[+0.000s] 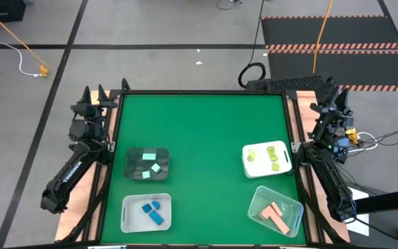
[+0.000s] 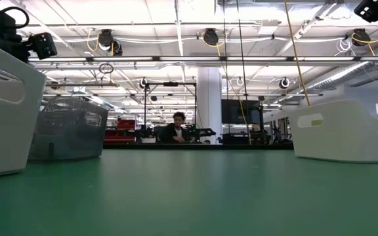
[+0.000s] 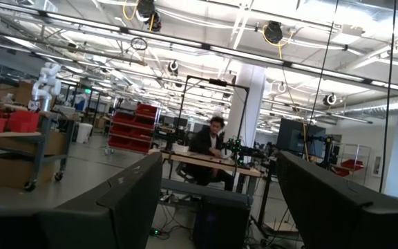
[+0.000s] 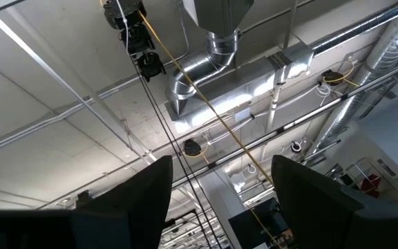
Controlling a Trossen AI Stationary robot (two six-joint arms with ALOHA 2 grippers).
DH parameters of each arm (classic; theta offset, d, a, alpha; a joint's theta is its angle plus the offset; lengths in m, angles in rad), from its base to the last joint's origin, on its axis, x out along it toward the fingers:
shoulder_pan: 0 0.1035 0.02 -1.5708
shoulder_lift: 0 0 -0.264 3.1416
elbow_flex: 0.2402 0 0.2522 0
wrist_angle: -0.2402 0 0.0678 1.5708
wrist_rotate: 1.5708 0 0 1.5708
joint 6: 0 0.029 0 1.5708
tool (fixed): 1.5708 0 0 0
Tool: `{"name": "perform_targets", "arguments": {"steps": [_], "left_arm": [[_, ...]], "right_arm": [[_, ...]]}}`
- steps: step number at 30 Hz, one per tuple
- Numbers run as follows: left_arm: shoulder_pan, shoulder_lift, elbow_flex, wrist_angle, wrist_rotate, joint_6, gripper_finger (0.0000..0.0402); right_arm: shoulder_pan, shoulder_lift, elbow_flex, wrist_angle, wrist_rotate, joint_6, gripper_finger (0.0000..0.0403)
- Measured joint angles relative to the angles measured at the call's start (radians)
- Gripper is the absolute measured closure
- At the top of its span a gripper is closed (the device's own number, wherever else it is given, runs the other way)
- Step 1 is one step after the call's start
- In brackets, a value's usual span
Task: Sort & place blocks by color
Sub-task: Return to Home Position
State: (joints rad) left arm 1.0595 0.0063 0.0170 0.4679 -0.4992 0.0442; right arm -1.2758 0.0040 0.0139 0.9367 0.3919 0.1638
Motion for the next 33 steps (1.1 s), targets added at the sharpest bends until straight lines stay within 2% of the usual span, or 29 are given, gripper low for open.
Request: {"name": "perform_targets", "arguments": {"steps": [33], "left_arm": [[0.0,0.0,0.0,0.0,0.0,0.0,0.0118]], "right_arm": [[0.0,0.0,0.001,0.0,-0.001,0.0,0.0165]]}}
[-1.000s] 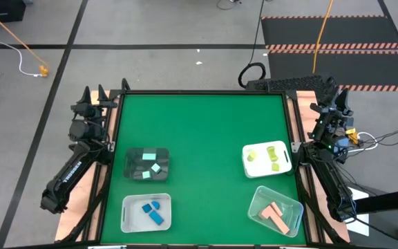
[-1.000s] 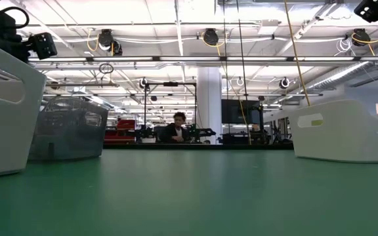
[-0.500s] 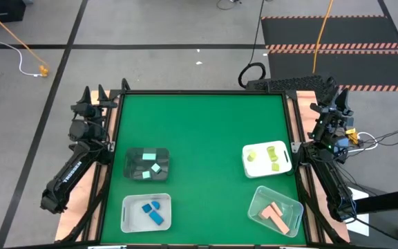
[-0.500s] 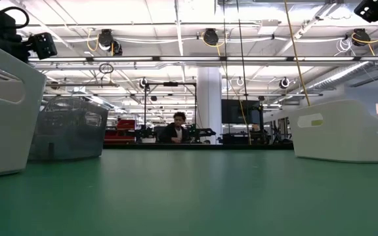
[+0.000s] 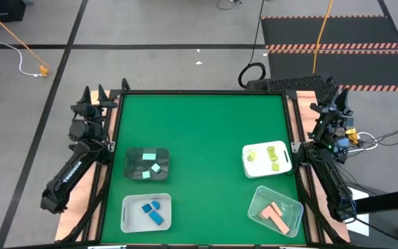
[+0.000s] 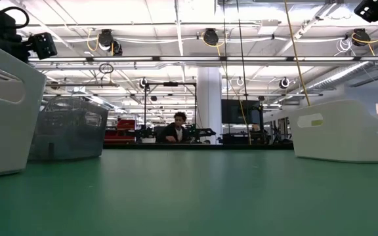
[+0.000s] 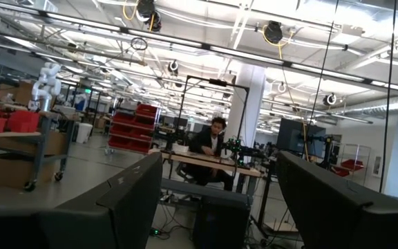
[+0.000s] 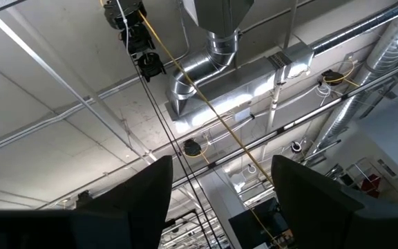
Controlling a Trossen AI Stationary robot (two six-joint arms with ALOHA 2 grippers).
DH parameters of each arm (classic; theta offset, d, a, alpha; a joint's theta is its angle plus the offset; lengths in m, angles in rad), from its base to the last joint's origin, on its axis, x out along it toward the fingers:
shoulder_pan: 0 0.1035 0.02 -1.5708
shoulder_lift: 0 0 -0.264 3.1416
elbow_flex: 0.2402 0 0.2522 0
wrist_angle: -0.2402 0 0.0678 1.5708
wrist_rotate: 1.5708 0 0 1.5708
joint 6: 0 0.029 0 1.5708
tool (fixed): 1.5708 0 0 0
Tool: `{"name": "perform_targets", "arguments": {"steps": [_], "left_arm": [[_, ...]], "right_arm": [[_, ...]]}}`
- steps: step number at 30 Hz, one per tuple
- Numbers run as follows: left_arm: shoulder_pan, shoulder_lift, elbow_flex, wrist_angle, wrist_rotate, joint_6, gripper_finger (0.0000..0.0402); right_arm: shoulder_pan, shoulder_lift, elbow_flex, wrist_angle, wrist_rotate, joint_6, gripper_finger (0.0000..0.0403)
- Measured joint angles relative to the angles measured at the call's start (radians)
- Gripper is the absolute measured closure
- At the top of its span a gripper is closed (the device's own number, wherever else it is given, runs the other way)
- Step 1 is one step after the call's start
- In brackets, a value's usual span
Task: Sort & place blocks by color
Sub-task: Return to Home Position
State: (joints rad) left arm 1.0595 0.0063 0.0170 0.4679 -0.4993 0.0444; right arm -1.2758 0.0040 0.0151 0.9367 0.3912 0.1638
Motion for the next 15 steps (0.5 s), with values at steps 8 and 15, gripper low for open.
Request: {"name": "perform_targets", "arguments": {"steps": [8,15], "left_arm": [[0.0,0.0,0.0,0.0,0.0,0.0,0.0119],[0.0,0.0,0.0,0.0,0.0,0.0,0.0116]], "right_arm": [[0.0,0.0,0.0,0.0,0.0,0.0,0.0165],[0.0,0.0,0.0,0.0,0.0,0.0,0.0165]]}}
